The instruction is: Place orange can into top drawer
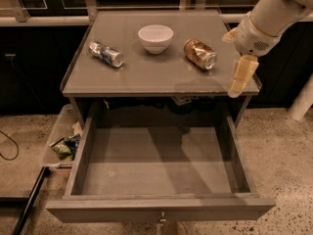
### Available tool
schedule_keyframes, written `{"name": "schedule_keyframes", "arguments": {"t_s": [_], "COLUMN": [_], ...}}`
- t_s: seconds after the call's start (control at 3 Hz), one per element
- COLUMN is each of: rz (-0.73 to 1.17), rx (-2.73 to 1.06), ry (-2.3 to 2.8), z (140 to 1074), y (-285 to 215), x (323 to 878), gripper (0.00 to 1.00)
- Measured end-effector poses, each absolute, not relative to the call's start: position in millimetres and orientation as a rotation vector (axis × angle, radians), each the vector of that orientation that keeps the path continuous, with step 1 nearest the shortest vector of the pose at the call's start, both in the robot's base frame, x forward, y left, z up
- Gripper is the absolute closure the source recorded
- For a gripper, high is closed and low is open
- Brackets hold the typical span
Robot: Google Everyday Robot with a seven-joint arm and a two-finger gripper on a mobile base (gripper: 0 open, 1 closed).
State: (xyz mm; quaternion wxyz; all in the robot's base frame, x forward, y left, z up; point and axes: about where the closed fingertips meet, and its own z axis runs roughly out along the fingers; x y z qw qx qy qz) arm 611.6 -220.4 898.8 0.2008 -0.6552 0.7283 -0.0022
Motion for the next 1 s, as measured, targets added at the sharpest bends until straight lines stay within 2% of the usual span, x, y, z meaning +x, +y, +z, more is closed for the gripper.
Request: {"name": "schedule_keyframes", "arguments": {"t_s": [0.33,1.0], "rz": [-0.005,0.11], "rx": [-1.83,-1.546], "ry": [2.036,2.057], "z": [898.4,872.2], "y": [-220.0,-241.1], "x": [611.8,661.2], "gripper": [0.0,0.0]}}
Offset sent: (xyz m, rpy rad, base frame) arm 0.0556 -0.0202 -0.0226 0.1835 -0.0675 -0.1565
